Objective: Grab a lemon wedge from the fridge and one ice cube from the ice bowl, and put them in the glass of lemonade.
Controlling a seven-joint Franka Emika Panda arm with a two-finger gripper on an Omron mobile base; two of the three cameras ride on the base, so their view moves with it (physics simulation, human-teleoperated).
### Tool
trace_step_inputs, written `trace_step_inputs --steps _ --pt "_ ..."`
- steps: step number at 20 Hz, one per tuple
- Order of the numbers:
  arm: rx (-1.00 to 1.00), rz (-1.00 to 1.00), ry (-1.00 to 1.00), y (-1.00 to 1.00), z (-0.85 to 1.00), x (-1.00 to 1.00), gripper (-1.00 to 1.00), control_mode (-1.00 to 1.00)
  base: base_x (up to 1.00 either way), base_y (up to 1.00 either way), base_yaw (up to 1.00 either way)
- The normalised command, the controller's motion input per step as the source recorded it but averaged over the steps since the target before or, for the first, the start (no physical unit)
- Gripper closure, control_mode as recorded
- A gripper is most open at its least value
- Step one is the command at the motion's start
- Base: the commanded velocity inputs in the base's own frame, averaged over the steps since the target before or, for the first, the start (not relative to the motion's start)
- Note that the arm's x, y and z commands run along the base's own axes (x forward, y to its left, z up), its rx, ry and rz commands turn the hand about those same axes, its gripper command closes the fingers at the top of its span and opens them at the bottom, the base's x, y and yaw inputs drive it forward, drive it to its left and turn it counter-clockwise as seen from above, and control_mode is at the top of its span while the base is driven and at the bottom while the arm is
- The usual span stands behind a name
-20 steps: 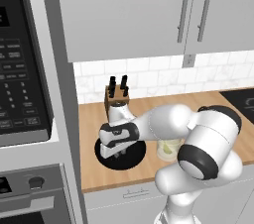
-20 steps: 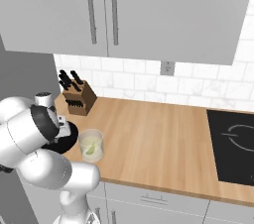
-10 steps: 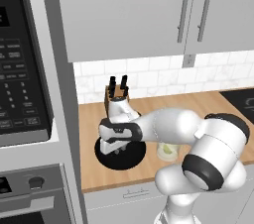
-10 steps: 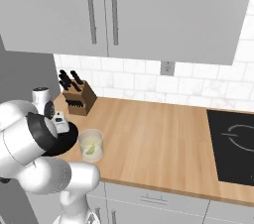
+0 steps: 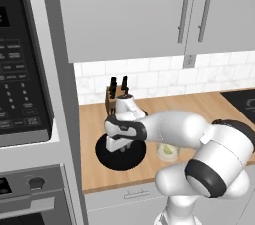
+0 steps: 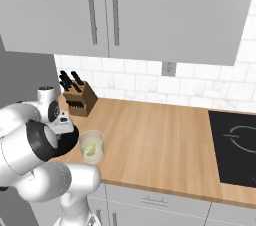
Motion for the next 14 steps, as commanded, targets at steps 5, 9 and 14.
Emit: trace_step_inputs --steps 5,9,14 --pt "0.01 0.0 -0.01 -0.12 0.02 0.0 1.0 -1.0 0.0 0.0 0.0" --pt "0.0 0.0 -0.08 -0.3 0.5 -0.21 1.0 -1.0 0.0 0.0 0.0" --pt "0.0 -0.01 -0.07 -0.47 0.77 -0.34 1.0 -1.0 0.0 0.0 0.0"
